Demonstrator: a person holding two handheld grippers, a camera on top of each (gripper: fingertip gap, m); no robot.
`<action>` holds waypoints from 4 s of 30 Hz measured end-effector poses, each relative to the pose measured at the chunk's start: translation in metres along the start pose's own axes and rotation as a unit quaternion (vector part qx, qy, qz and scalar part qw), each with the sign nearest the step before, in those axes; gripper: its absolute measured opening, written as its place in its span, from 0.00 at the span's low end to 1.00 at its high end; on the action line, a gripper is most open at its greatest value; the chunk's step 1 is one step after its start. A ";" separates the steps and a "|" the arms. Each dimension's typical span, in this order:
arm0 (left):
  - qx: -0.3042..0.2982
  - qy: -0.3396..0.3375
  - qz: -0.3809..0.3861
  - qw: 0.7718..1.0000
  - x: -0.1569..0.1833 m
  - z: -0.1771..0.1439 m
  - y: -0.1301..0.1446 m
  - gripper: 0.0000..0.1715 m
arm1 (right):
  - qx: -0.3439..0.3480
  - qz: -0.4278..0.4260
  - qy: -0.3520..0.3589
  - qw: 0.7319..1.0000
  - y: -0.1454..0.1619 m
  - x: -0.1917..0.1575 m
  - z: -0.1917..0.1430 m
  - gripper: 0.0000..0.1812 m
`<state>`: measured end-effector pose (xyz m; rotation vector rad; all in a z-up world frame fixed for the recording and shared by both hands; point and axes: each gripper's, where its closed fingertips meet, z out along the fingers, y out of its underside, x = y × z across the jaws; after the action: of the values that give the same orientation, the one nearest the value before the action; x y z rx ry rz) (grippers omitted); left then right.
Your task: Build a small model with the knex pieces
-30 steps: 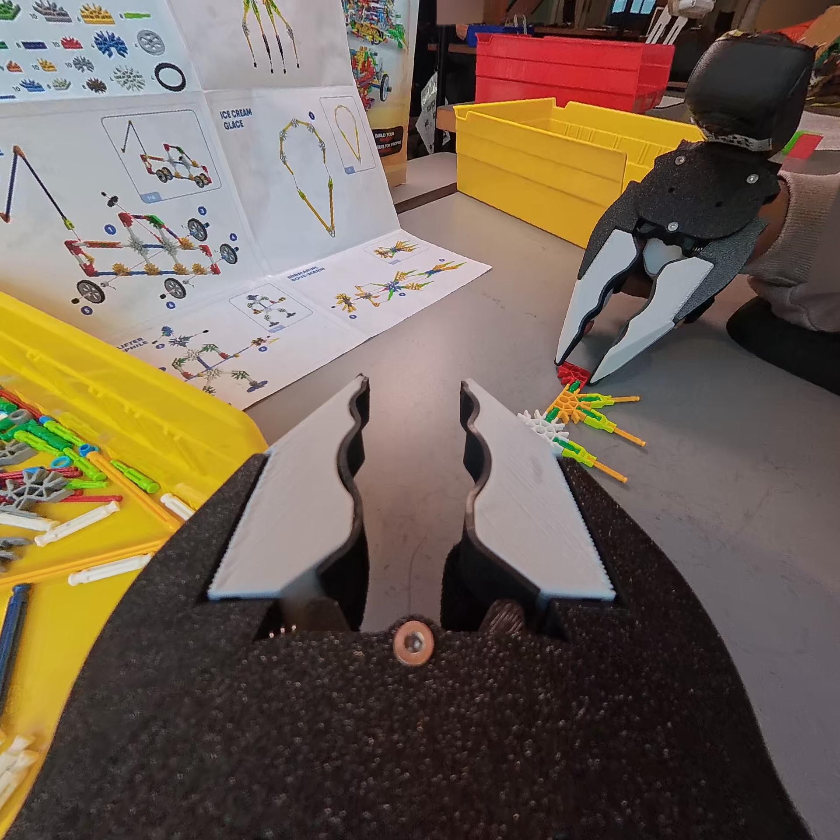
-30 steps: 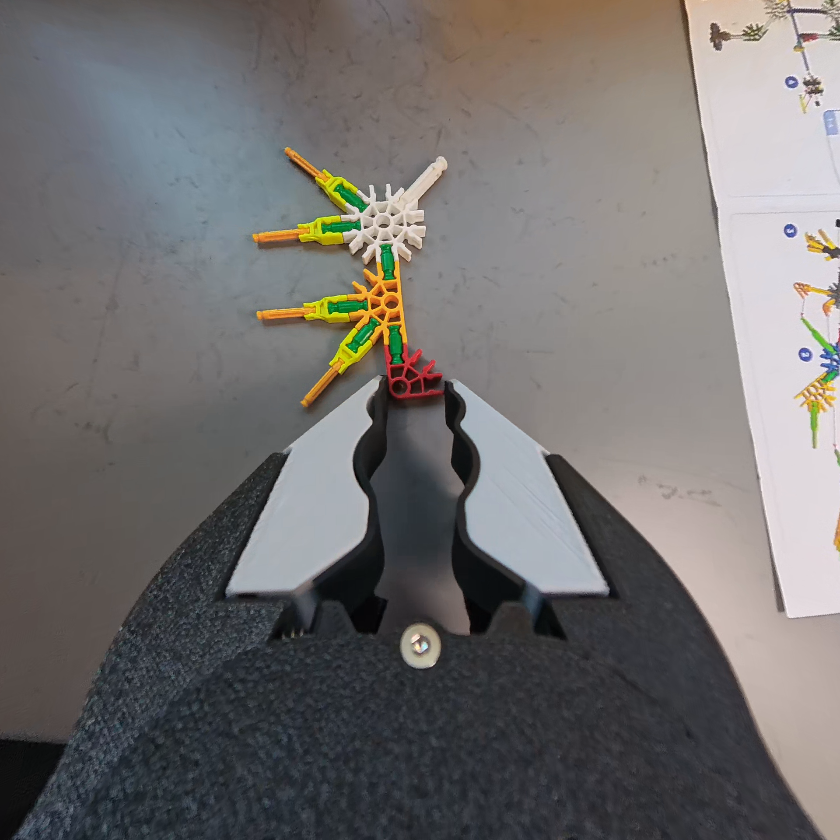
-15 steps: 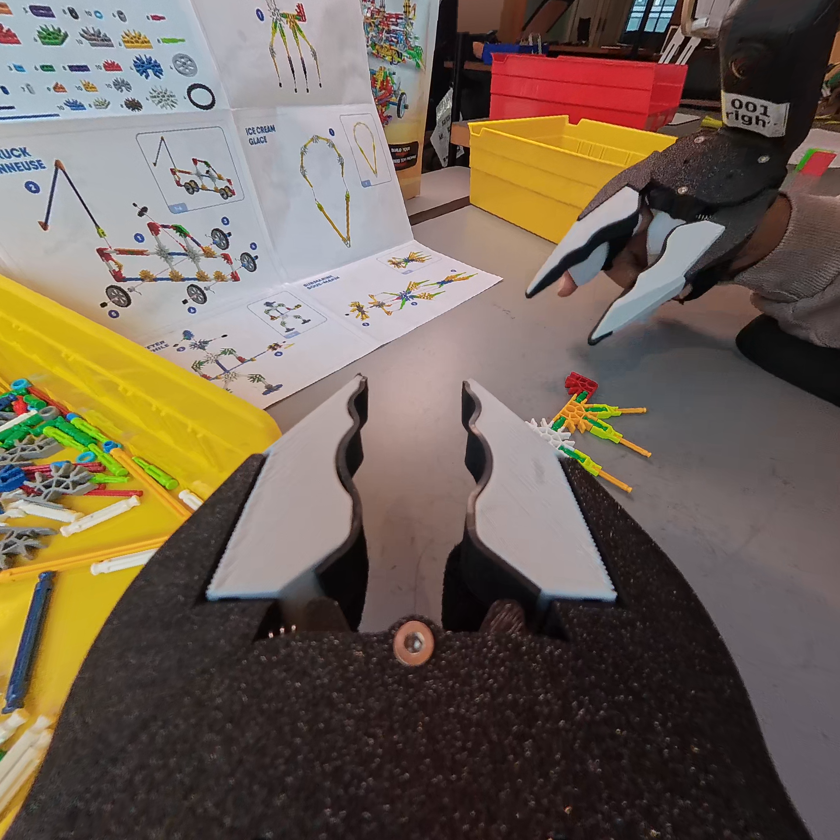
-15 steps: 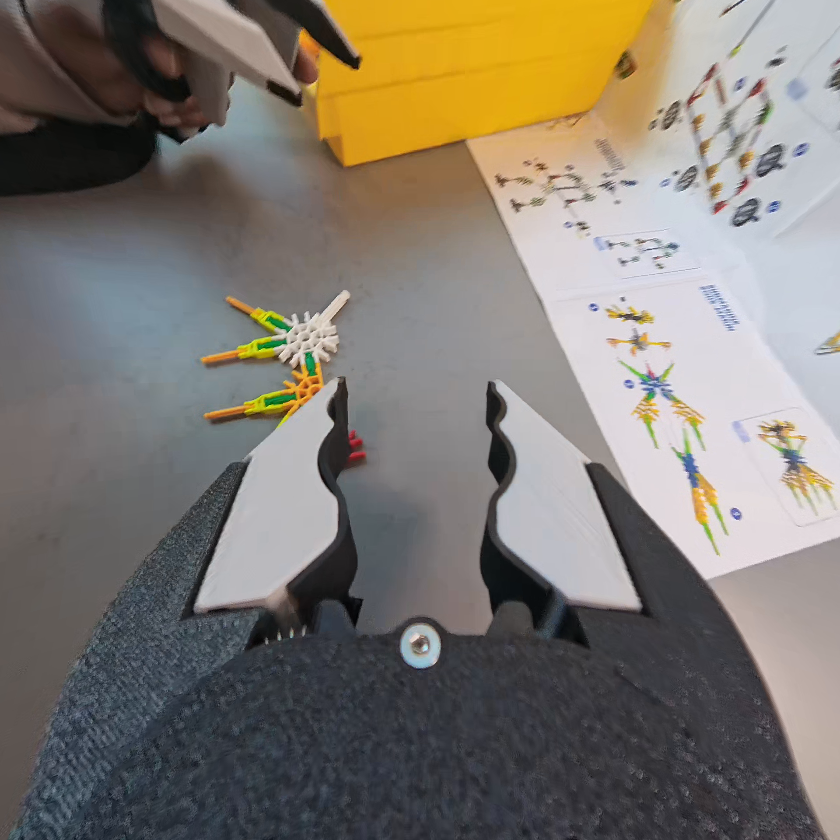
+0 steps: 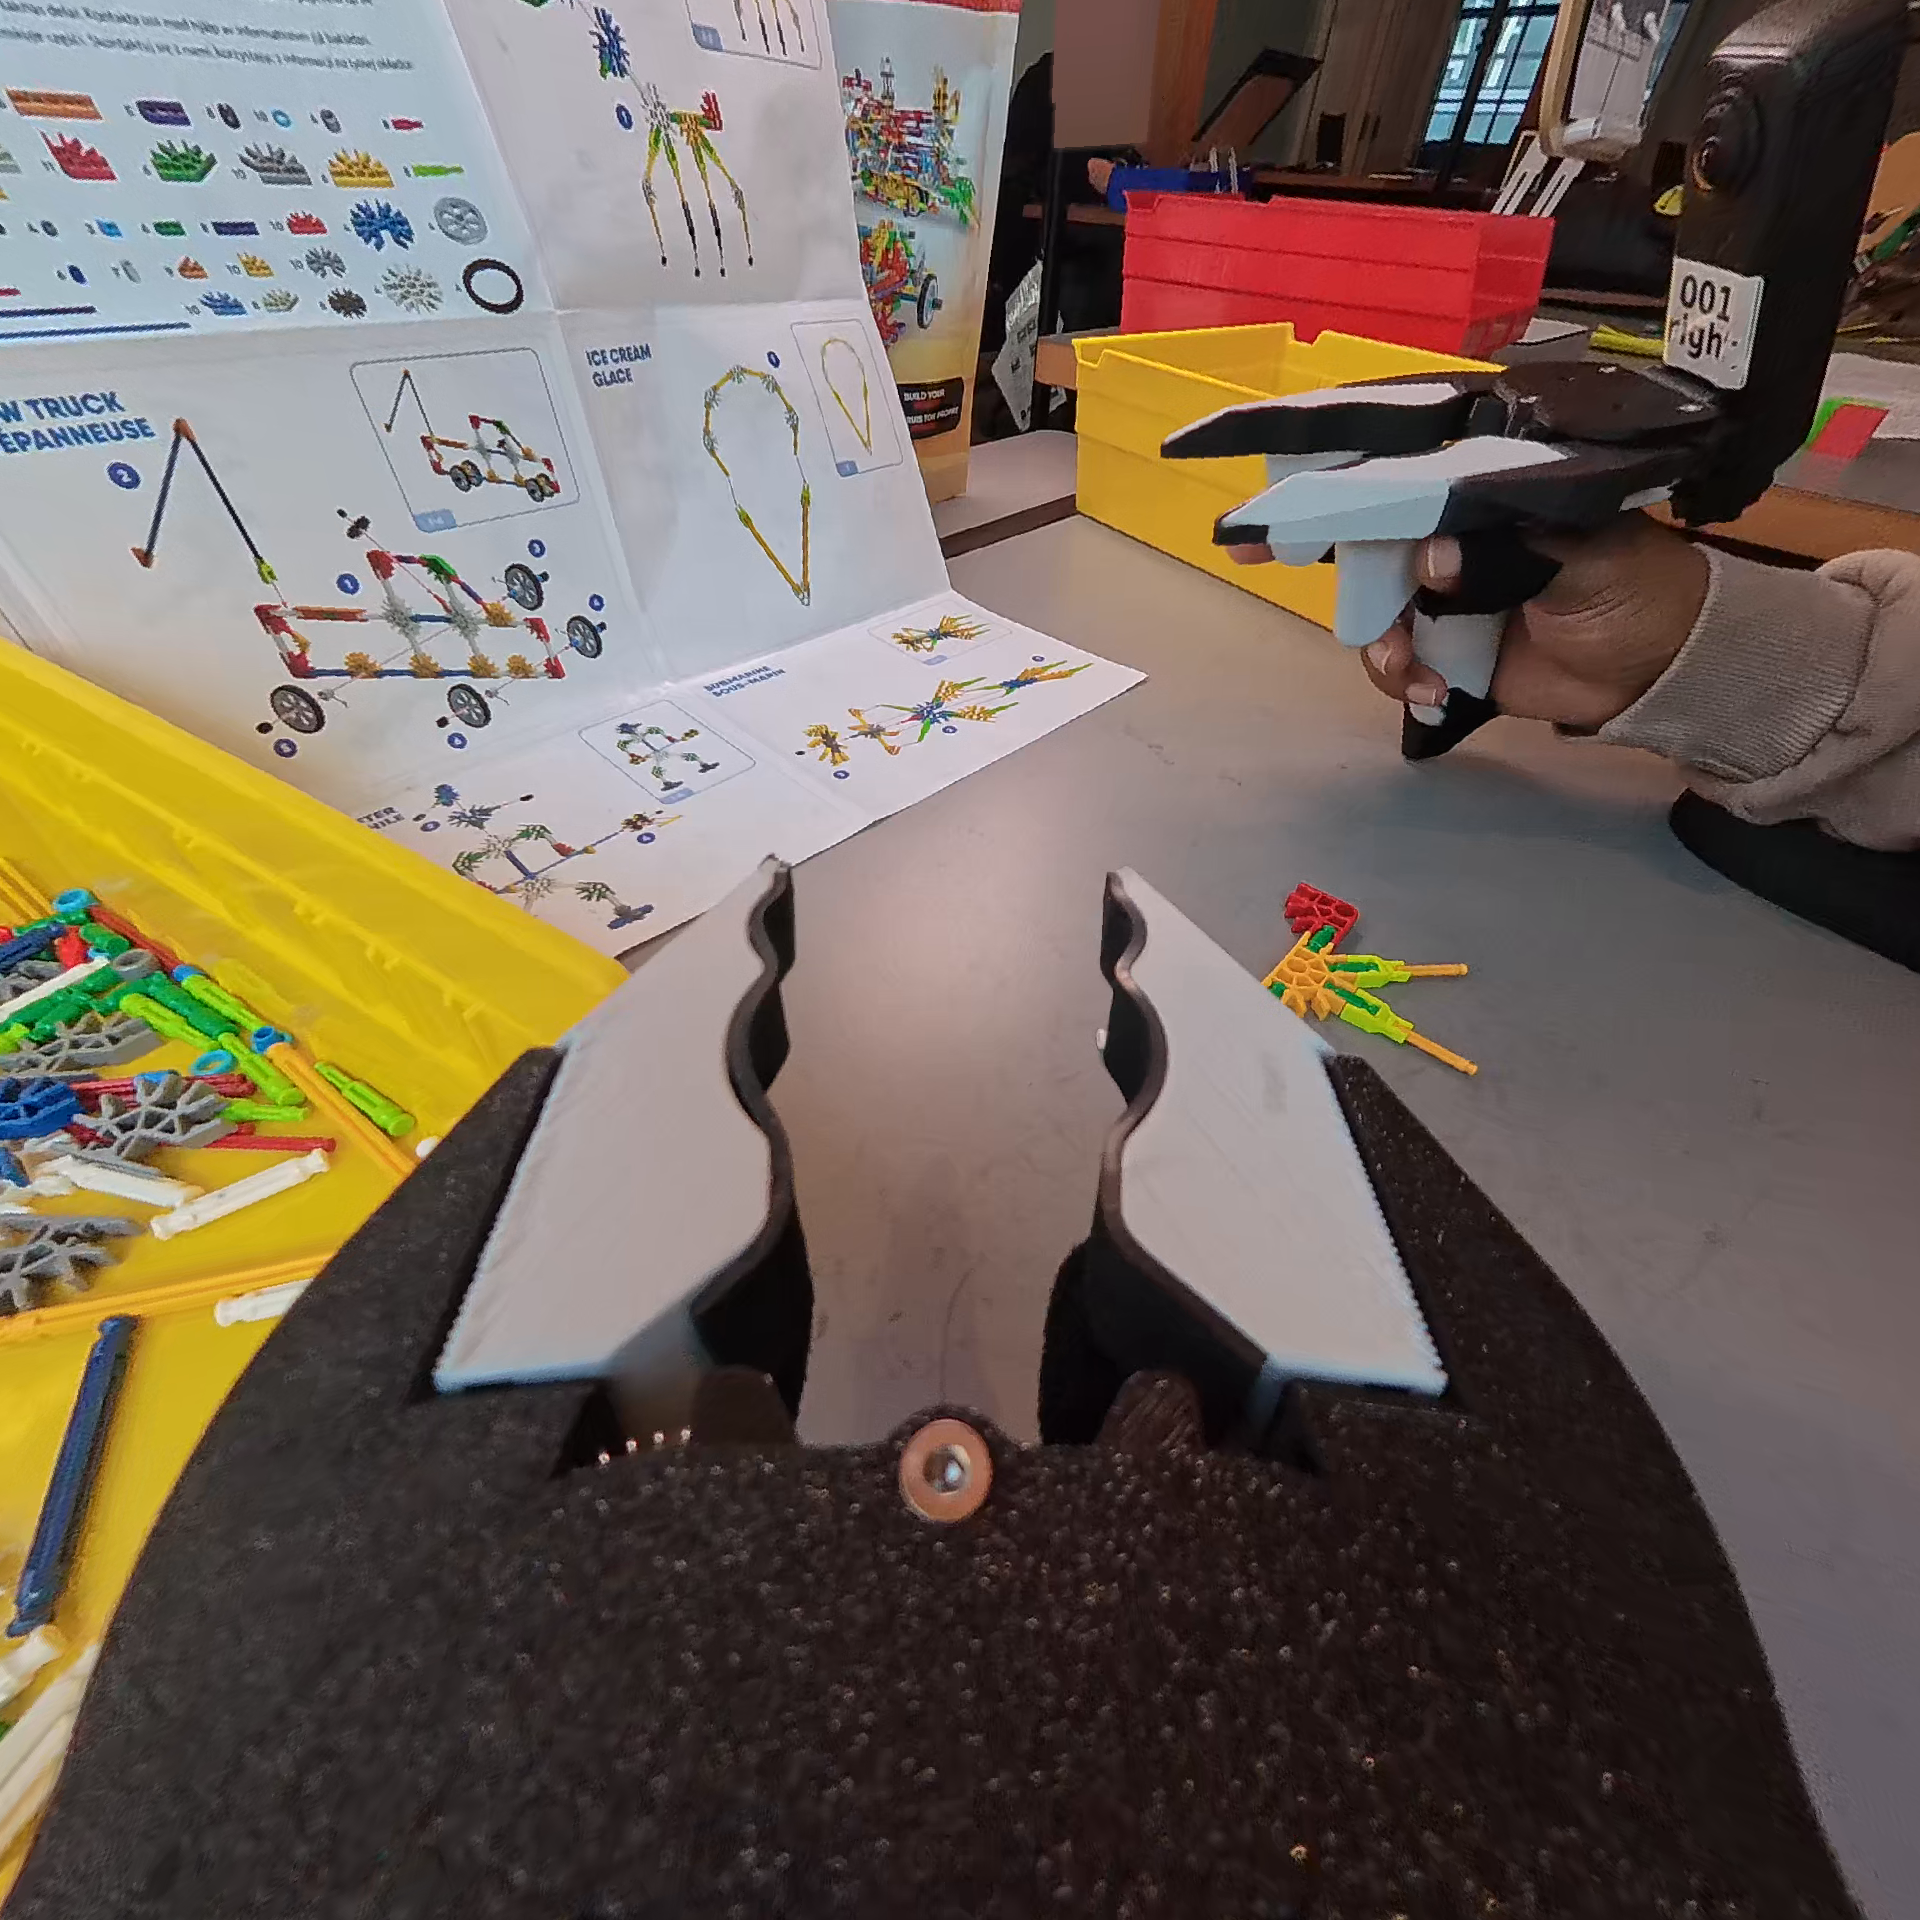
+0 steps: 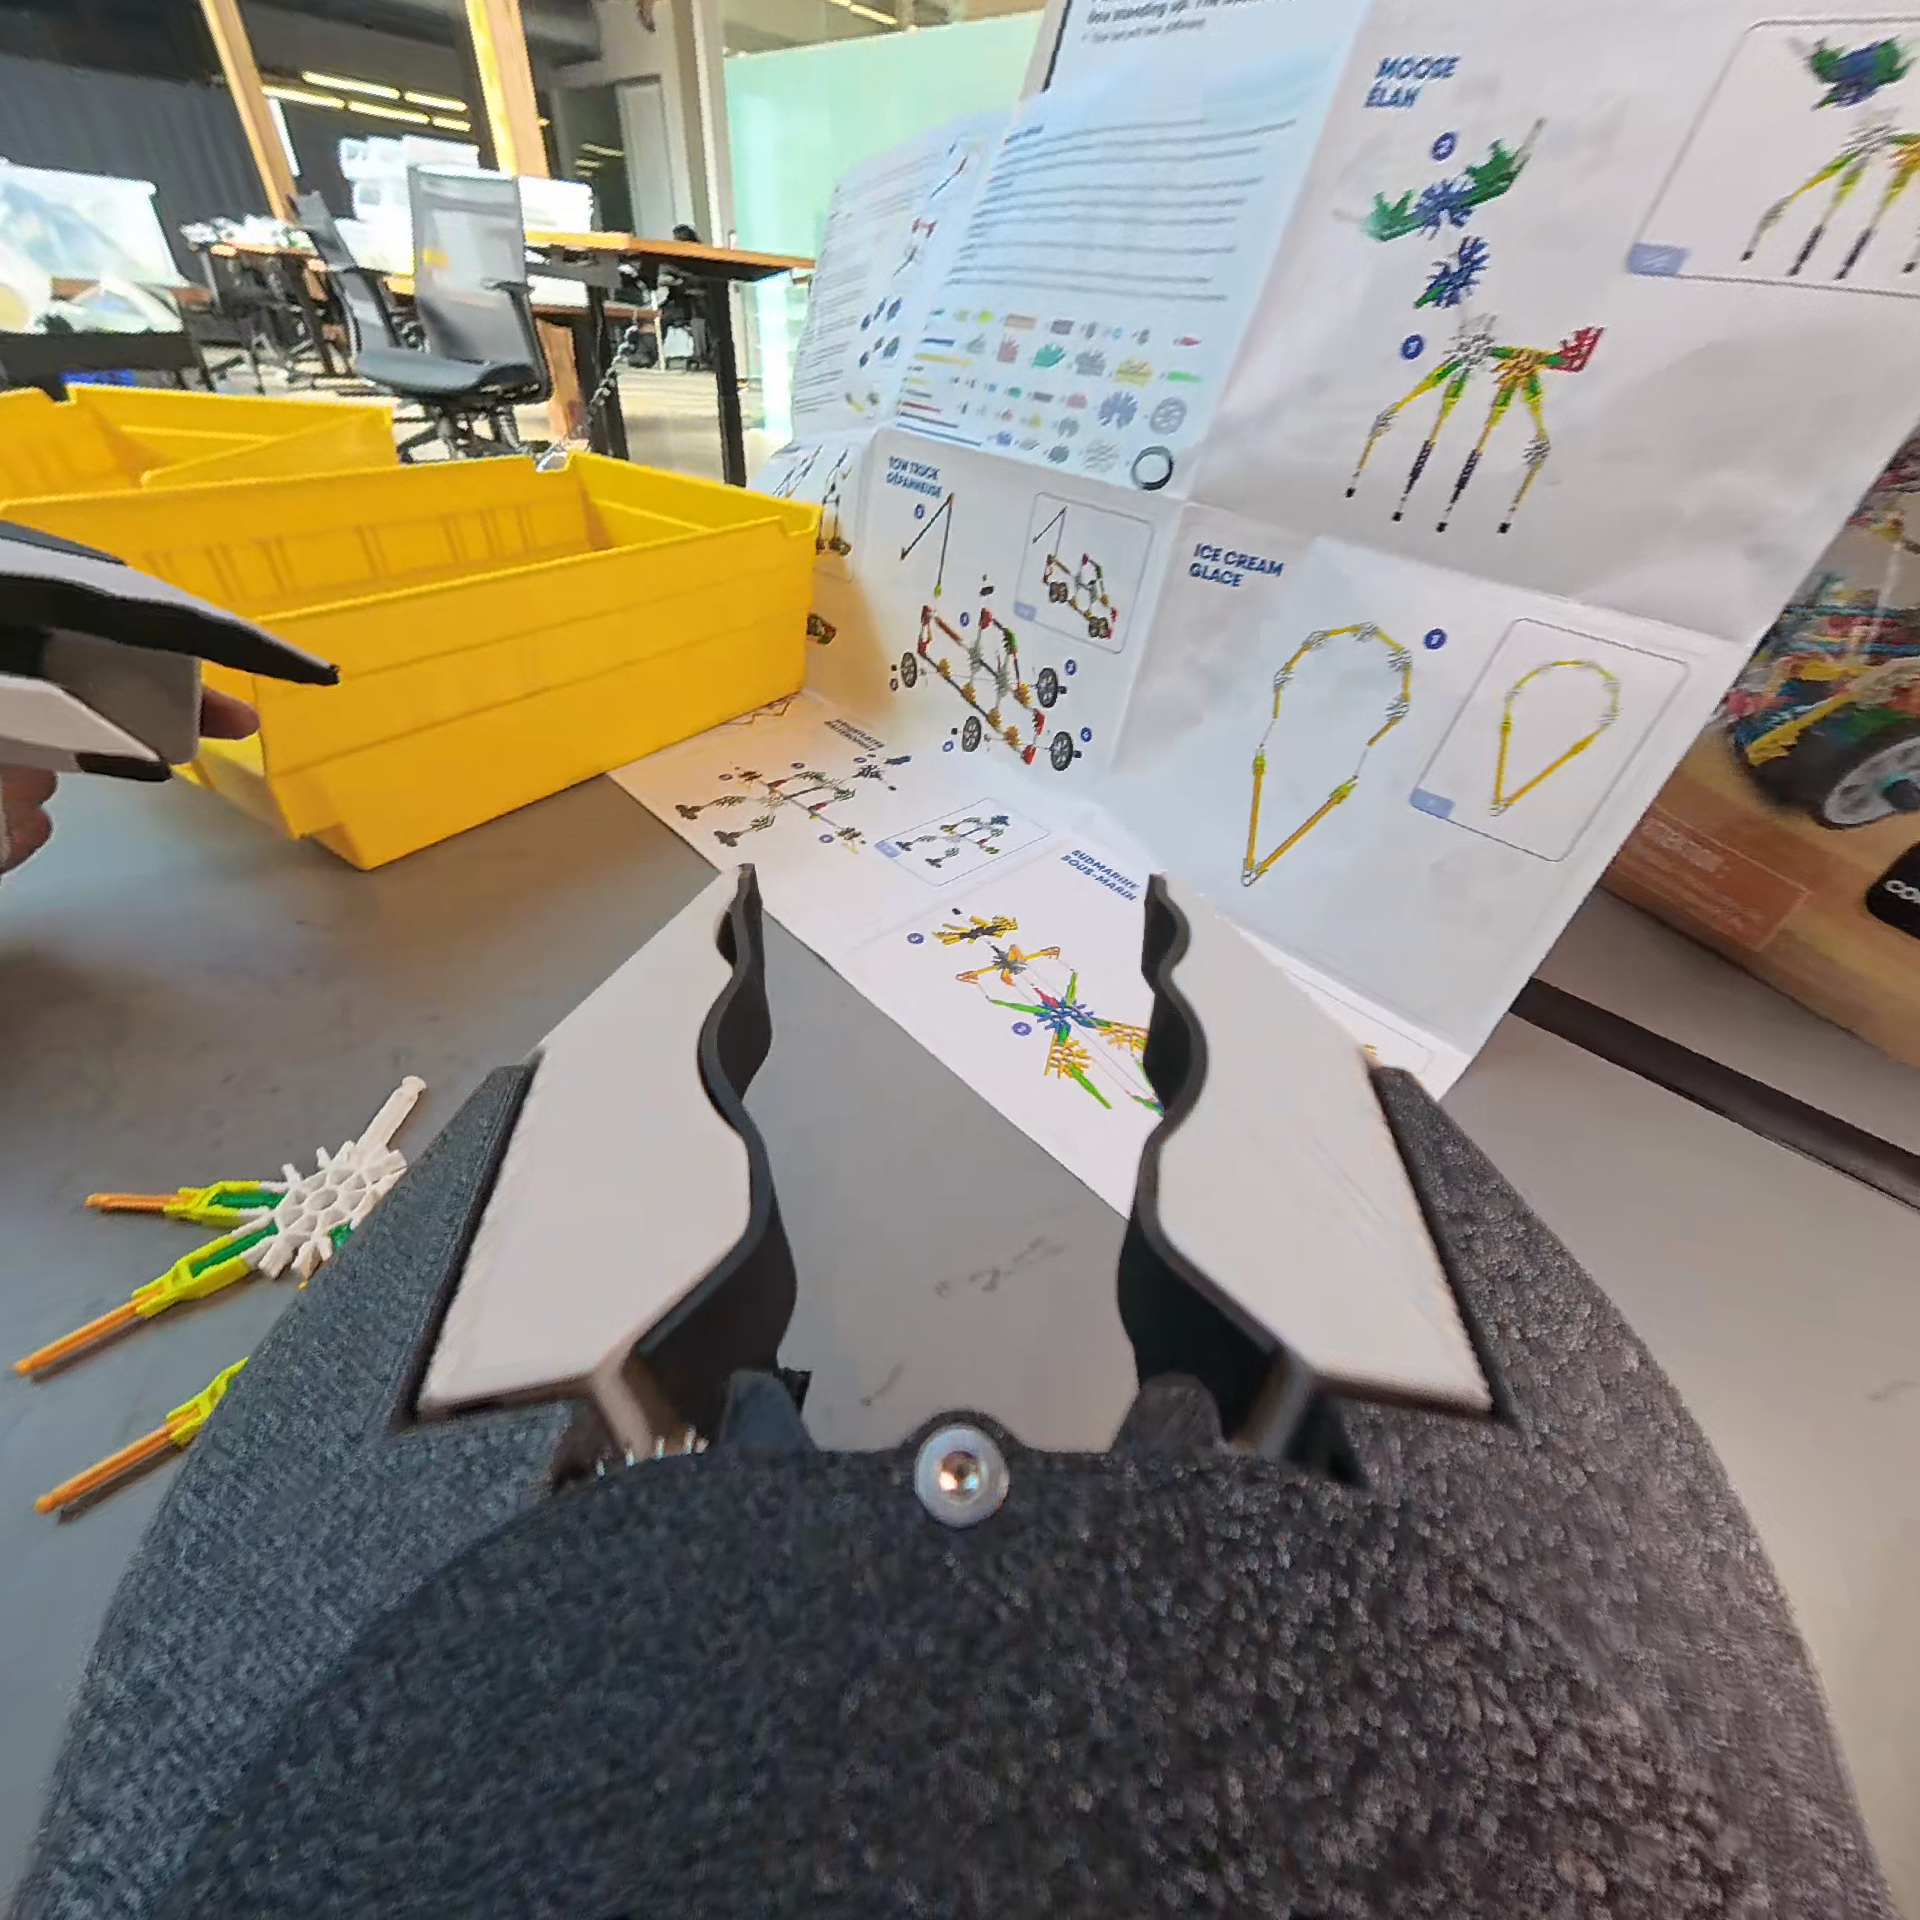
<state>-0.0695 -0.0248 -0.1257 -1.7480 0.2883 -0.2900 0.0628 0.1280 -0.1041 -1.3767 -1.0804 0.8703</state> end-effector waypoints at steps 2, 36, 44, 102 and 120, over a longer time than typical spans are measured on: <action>0.002 0.001 -0.001 1.000 0.000 -0.001 -0.001 0.35 | 0.015 0.002 0.023 1.000 -0.004 0.006 -0.002 0.40; 0.021 -0.002 -0.013 1.000 -0.005 -0.006 -0.007 0.35 | 0.028 -0.011 0.077 0.997 -0.005 0.017 -0.001 0.38; 0.027 -0.009 -0.007 1.000 -0.006 -0.009 -0.011 0.35 | 0.030 -0.007 0.073 0.997 -0.006 0.017 -0.002 0.37; 0.037 0.003 0.045 0.998 0.001 0.001 -0.008 0.29 | 0.019 -0.115 0.115 0.986 -0.065 0.133 0.162 0.00; 0.030 -0.004 0.056 0.998 -0.001 0.000 -0.006 0.29 | 0.002 -0.112 0.120 0.986 -0.052 0.132 0.168 0.00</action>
<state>-0.0700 -0.0232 -0.1196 -1.6671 0.3678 -0.2082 -0.0618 0.3036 -0.0592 -1.2906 -1.0212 0.5281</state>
